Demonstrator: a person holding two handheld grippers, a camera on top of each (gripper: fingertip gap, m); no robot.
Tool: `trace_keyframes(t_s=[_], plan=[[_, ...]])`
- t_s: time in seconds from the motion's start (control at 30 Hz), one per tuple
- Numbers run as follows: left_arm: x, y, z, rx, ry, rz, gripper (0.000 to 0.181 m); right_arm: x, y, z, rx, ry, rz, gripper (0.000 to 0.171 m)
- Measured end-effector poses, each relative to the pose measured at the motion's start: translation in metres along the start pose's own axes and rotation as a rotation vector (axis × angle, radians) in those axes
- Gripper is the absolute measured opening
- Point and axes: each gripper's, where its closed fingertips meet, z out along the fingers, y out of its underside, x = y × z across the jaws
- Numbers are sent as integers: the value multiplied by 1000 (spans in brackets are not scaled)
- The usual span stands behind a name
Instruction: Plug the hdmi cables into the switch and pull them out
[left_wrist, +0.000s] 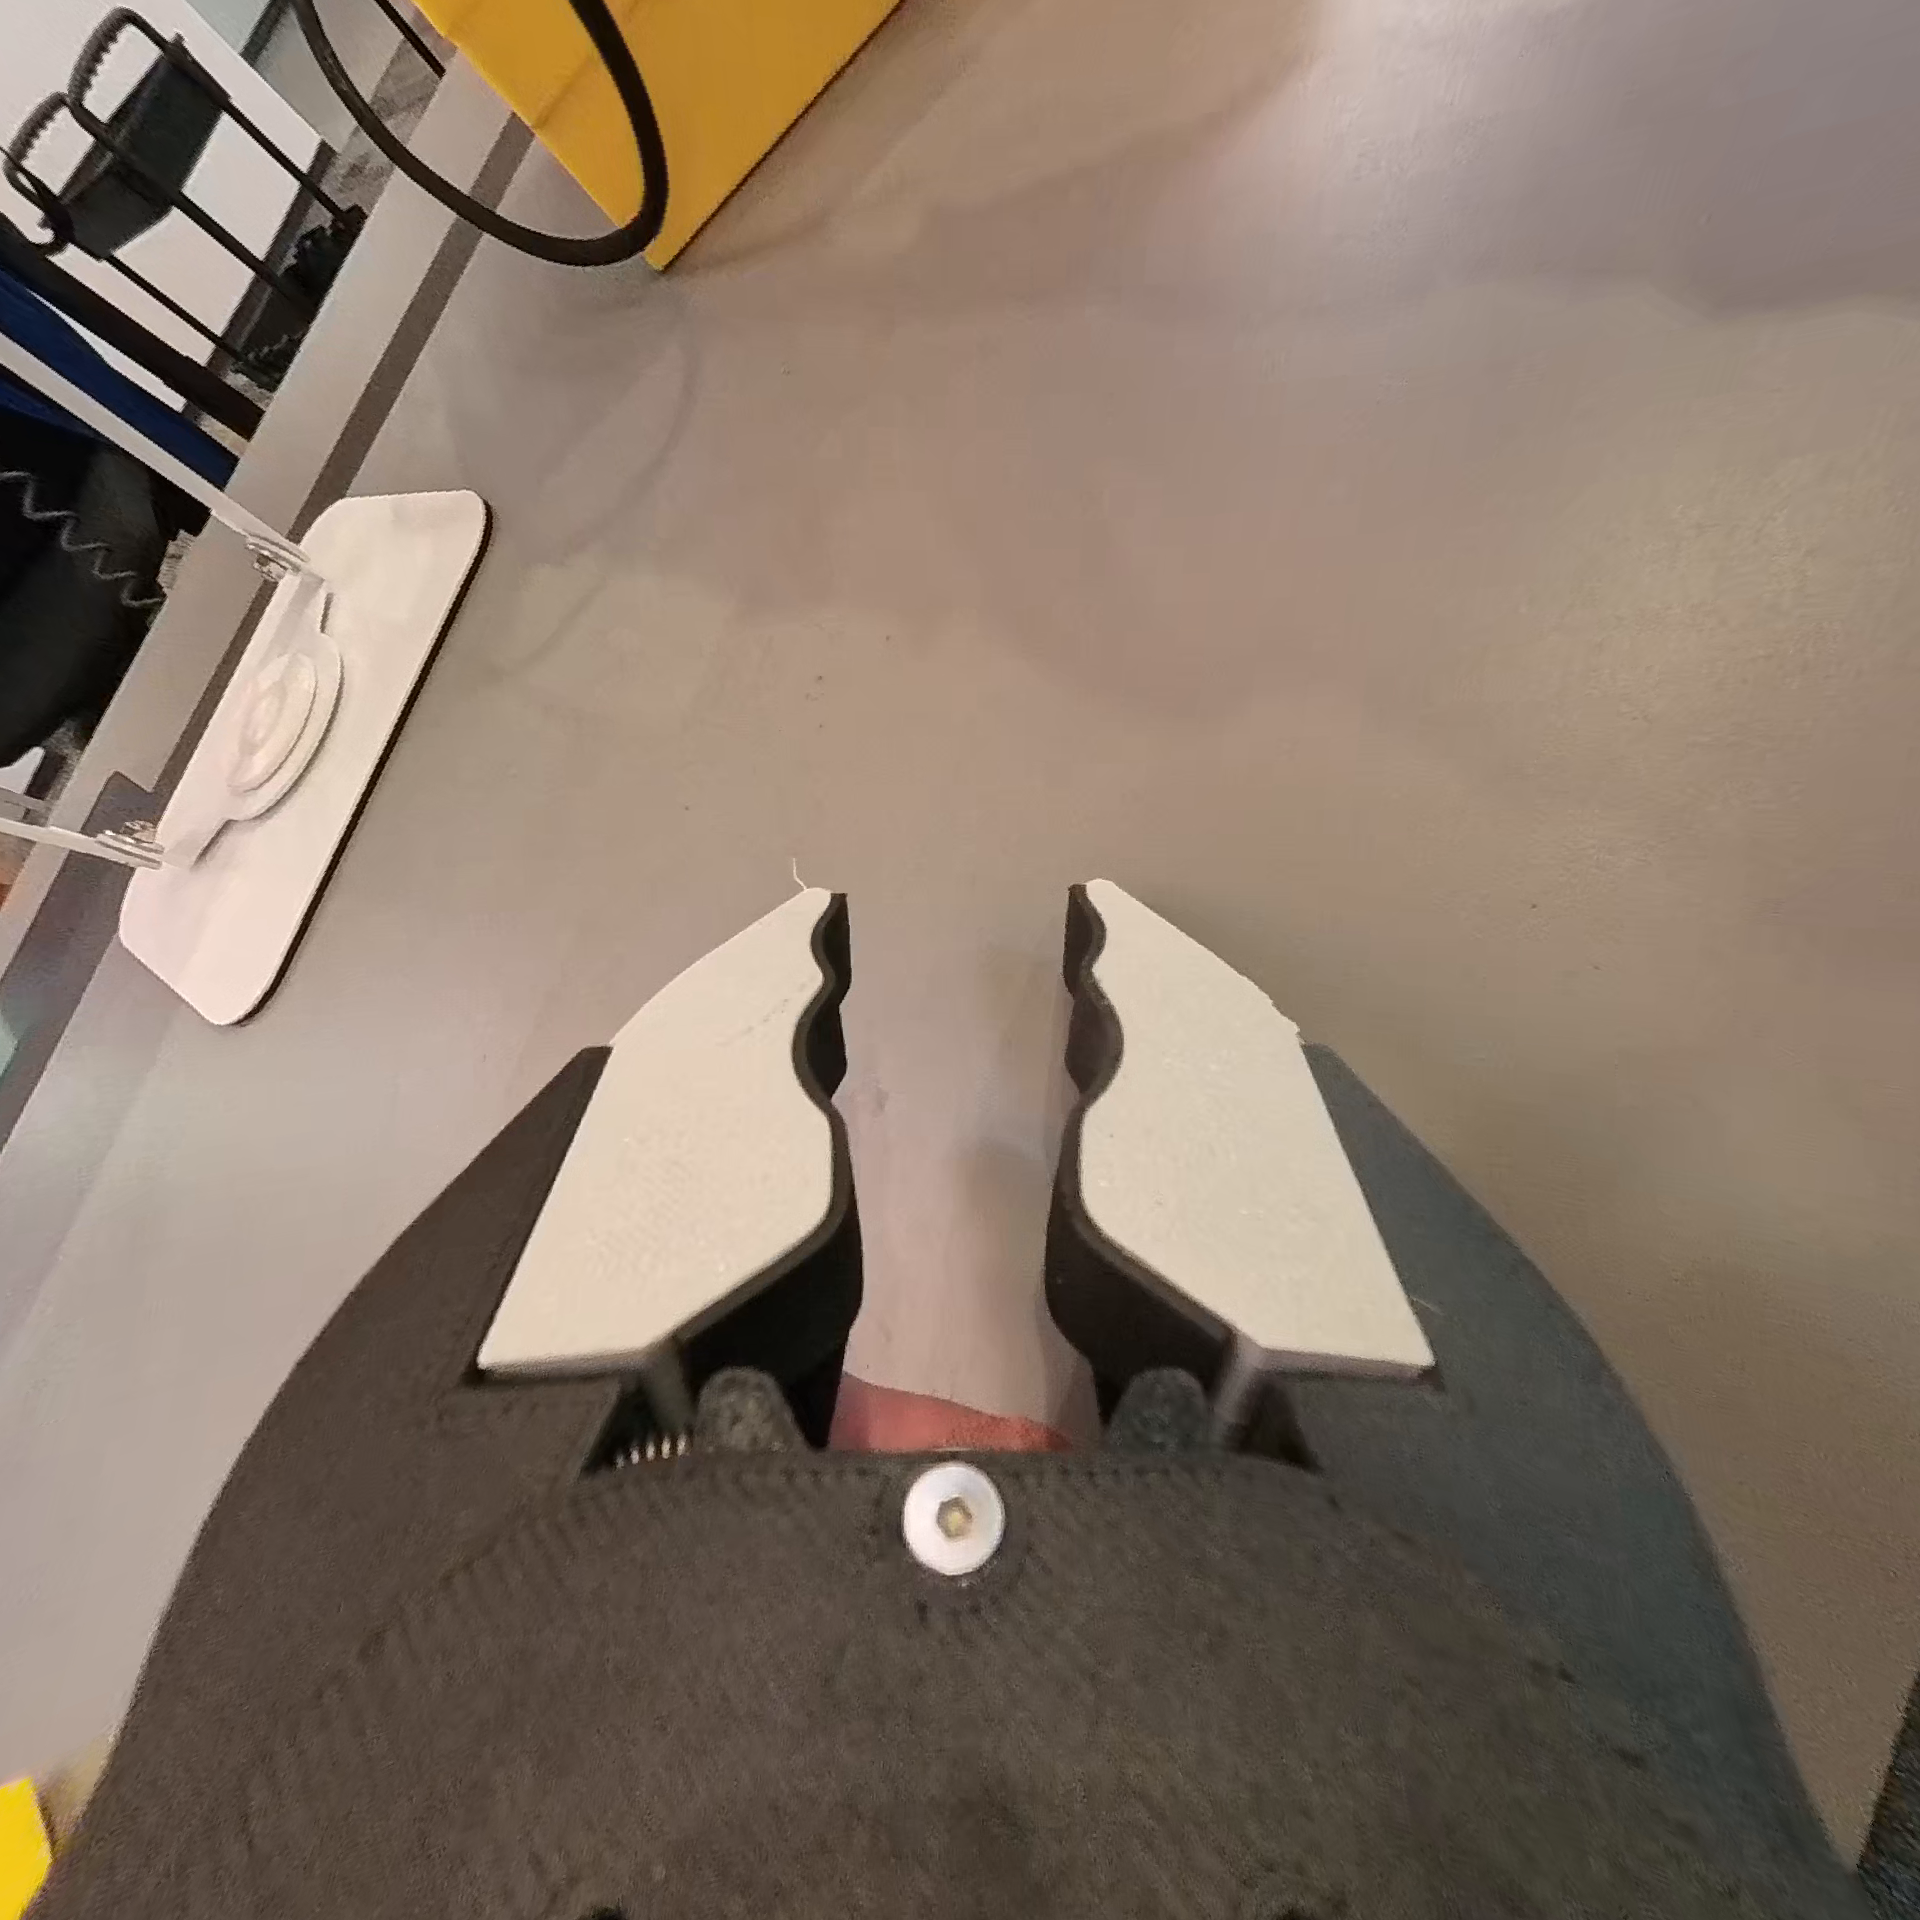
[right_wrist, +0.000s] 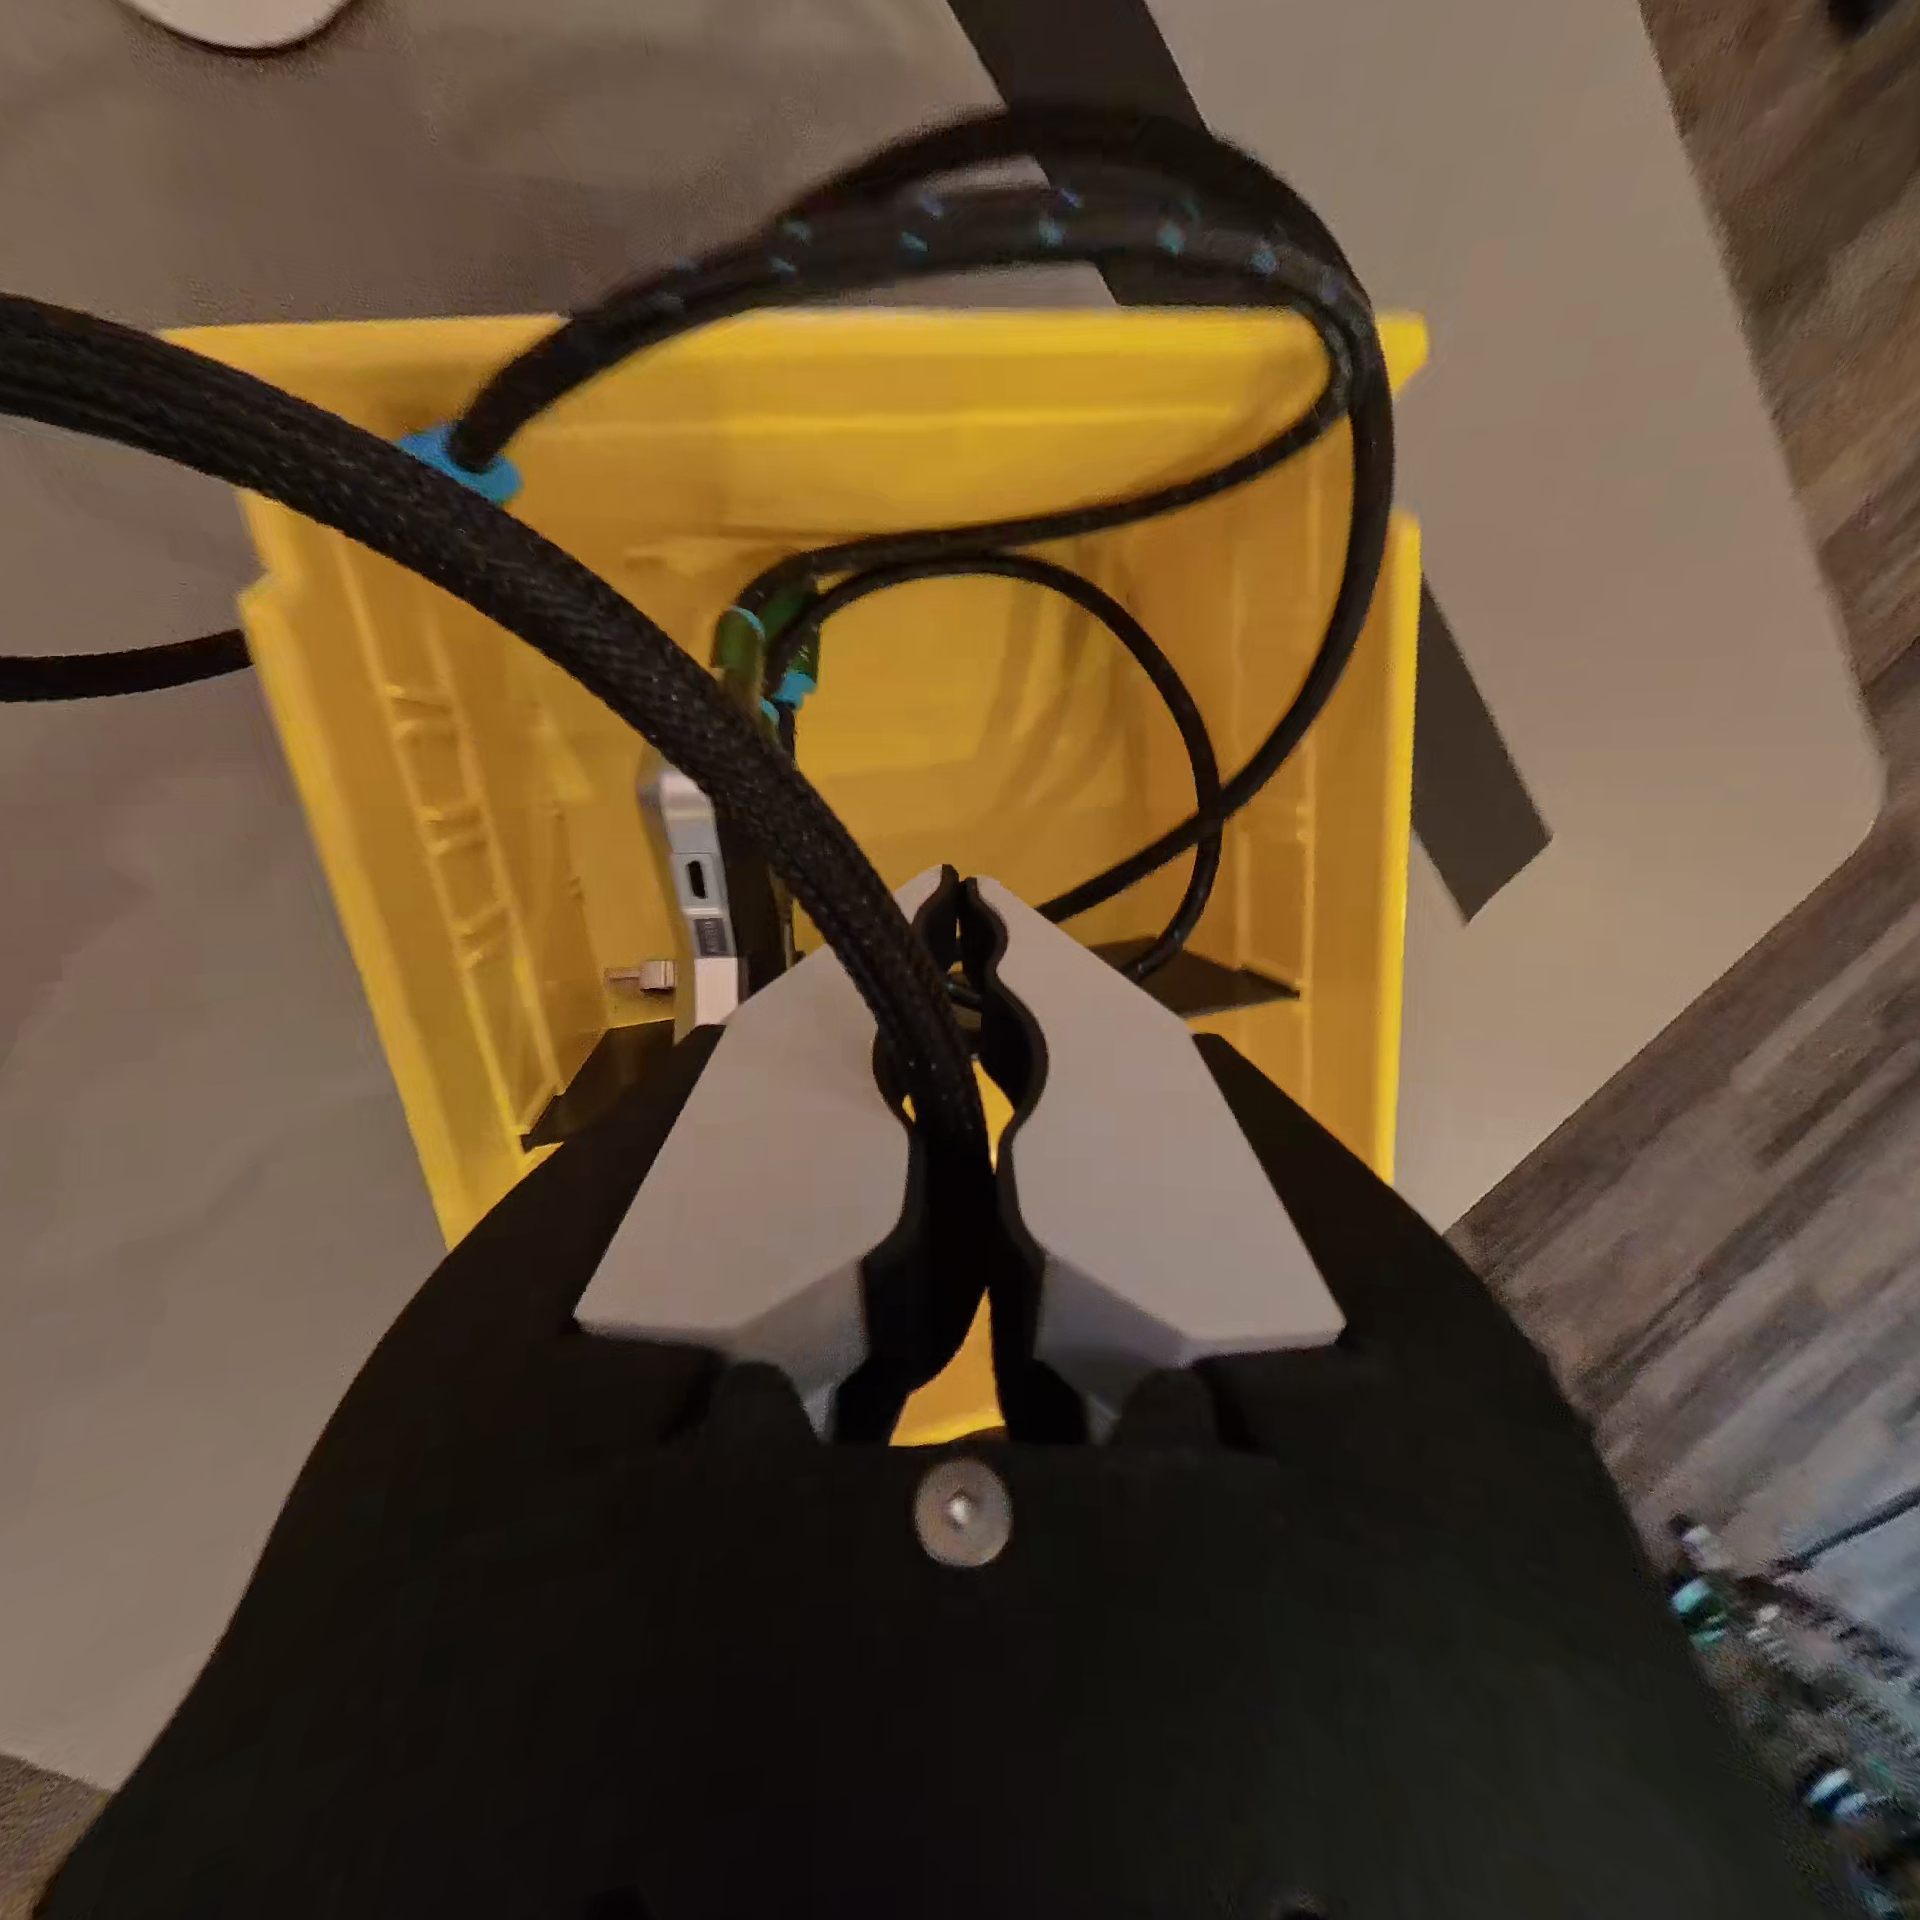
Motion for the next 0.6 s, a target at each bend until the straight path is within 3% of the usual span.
trace_keyframes(t_s=[0.2, 0.3, 0.4, 0.6], plan=[[0, 0, 0, 1, -11, 4, 39, -24, -29, 13, 15, -166, -64, 0], [0, 0, 0, 3, -16, 10, 39, -14, -5, 38, -173, -125, -75, 0], [0, 0, 0, 3, -13, 11, 38, -20, 0, 59, -195, -194, -2, 0], [0, 0, -1, 4, -13, 12, 38, -14, 27, 72, -448, -172, -30, 0]])
